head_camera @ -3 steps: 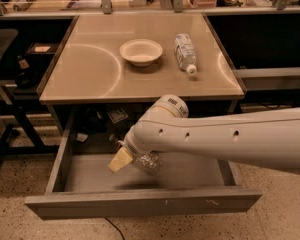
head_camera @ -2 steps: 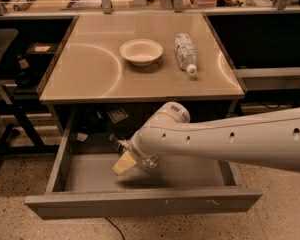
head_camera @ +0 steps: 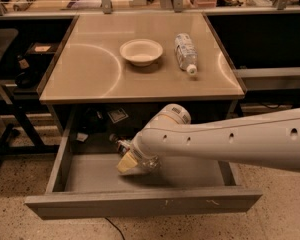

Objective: Pick water bottle from top drawer and place on counter

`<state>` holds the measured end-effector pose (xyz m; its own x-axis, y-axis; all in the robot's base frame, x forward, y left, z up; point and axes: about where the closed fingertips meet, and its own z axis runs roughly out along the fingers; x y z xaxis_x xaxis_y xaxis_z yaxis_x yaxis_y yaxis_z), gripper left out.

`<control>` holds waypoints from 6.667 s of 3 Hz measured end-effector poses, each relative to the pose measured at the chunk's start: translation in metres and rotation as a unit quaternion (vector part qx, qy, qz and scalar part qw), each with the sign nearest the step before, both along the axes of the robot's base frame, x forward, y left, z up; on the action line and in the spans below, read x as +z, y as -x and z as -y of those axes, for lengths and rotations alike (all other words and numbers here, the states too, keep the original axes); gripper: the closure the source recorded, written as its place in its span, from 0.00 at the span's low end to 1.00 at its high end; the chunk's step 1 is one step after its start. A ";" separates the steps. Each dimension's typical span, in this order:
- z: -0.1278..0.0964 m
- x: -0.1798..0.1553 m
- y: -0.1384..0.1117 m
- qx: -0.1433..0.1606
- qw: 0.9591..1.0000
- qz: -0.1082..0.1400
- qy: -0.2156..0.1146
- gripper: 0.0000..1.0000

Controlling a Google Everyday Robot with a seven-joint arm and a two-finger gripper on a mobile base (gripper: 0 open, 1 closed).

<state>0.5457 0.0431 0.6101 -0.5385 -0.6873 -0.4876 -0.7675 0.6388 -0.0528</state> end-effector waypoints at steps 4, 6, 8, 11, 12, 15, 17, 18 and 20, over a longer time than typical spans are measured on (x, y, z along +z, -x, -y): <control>-0.001 0.001 0.001 0.002 1.000 0.000 -0.001 1.00; 0.006 0.038 0.026 0.005 1.000 0.003 0.009 1.00; 0.007 0.085 0.038 0.011 1.000 0.003 0.020 1.00; -0.007 0.175 0.038 0.036 0.998 0.021 0.037 1.00; -0.007 0.176 0.038 0.036 0.998 0.021 0.037 1.00; 0.000 0.266 -0.006 0.013 0.995 0.084 0.051 1.00; -0.011 0.273 -0.021 0.022 0.995 0.086 0.045 1.00; -0.031 0.276 -0.050 0.047 0.994 0.089 0.047 1.00; -0.064 0.280 -0.099 0.088 0.991 0.086 0.057 1.00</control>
Offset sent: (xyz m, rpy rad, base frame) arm 0.0000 0.0000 0.0000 0.0000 0.0000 0.0000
